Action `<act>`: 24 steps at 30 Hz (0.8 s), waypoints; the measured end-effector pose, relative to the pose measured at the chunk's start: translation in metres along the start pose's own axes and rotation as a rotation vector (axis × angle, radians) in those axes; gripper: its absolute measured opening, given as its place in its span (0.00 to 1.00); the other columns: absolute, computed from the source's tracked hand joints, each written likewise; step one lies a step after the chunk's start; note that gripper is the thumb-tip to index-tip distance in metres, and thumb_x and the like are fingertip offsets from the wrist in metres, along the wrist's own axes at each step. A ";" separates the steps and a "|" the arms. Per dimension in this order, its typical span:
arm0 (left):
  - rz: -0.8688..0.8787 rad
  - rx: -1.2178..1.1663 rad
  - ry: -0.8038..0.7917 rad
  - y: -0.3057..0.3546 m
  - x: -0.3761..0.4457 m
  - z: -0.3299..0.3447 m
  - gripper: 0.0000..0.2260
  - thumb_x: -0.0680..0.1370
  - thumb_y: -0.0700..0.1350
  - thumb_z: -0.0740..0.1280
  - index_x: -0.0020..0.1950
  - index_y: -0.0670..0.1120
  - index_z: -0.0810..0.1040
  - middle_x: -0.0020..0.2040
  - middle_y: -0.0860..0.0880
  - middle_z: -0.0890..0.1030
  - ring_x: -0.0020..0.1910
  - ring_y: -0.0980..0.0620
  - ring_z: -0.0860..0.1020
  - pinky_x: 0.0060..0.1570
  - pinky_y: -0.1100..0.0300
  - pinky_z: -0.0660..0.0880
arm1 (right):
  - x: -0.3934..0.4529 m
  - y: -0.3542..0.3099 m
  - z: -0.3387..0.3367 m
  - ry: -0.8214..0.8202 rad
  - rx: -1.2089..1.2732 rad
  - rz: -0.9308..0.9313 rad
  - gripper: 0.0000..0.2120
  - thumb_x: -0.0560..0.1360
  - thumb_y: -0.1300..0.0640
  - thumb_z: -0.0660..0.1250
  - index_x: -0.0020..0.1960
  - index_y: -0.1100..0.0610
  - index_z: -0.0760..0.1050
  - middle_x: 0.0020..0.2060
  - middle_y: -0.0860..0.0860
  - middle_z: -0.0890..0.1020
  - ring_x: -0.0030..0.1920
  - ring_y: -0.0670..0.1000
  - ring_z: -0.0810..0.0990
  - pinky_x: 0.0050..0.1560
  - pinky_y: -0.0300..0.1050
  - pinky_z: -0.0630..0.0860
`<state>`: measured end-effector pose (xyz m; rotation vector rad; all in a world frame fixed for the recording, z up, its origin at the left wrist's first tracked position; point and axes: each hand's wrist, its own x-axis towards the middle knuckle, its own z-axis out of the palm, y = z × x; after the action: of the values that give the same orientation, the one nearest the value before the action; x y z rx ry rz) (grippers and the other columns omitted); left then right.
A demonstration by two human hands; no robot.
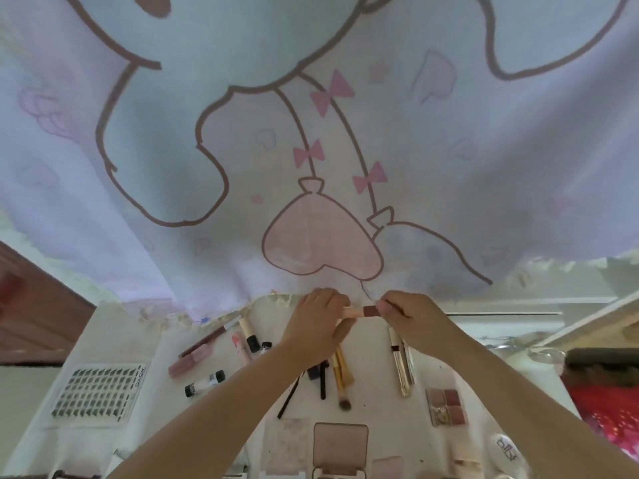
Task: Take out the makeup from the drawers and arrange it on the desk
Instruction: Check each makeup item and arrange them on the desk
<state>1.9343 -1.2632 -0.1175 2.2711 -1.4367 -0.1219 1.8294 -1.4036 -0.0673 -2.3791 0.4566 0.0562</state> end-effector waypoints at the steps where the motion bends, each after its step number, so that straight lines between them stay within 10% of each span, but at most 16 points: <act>1: 0.067 -0.003 0.067 0.008 0.001 -0.013 0.11 0.76 0.45 0.63 0.49 0.37 0.76 0.45 0.41 0.78 0.45 0.42 0.76 0.42 0.57 0.69 | -0.005 -0.008 -0.010 0.048 0.093 0.021 0.16 0.79 0.56 0.55 0.32 0.57 0.63 0.25 0.48 0.65 0.24 0.42 0.64 0.27 0.34 0.64; 8: 0.390 0.264 0.374 0.051 0.007 -0.102 0.22 0.81 0.53 0.43 0.40 0.45 0.72 0.27 0.50 0.75 0.23 0.53 0.72 0.20 0.68 0.66 | -0.025 -0.050 -0.058 0.340 0.289 0.075 0.22 0.78 0.48 0.55 0.27 0.54 0.60 0.20 0.47 0.60 0.16 0.44 0.59 0.21 0.32 0.56; 11: 0.421 0.277 0.390 0.069 0.009 -0.138 0.22 0.80 0.52 0.49 0.35 0.44 0.75 0.24 0.53 0.74 0.20 0.56 0.68 0.19 0.73 0.56 | -0.036 -0.074 -0.082 0.434 0.364 -0.069 0.26 0.77 0.50 0.56 0.20 0.53 0.64 0.16 0.45 0.60 0.18 0.44 0.57 0.22 0.34 0.55; 16: 0.417 -0.036 0.304 0.085 0.015 -0.174 0.13 0.76 0.51 0.55 0.37 0.45 0.73 0.23 0.58 0.66 0.22 0.60 0.67 0.22 0.74 0.63 | -0.053 -0.100 -0.108 0.650 0.339 -0.398 0.24 0.77 0.55 0.57 0.23 0.52 0.58 0.18 0.46 0.61 0.22 0.47 0.60 0.22 0.33 0.55; 21: 0.142 -0.800 -0.215 0.086 0.008 -0.182 0.13 0.76 0.50 0.53 0.37 0.47 0.71 0.22 0.56 0.64 0.21 0.60 0.61 0.22 0.70 0.64 | -0.060 -0.107 -0.113 0.649 0.068 -0.671 0.16 0.72 0.53 0.54 0.28 0.44 0.54 0.17 0.44 0.58 0.22 0.41 0.64 0.23 0.27 0.57; 24: 0.126 -0.515 -0.162 0.086 0.011 -0.185 0.12 0.79 0.46 0.54 0.37 0.48 0.70 0.28 0.54 0.65 0.26 0.58 0.64 0.28 0.68 0.69 | -0.055 -0.102 -0.121 0.489 0.096 -0.492 0.20 0.75 0.48 0.61 0.27 0.49 0.60 0.18 0.45 0.67 0.23 0.41 0.66 0.24 0.29 0.61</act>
<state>1.9234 -1.2440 0.0853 1.7797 -1.4221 -0.5769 1.8022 -1.3955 0.0981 -2.3323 0.0766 -0.7632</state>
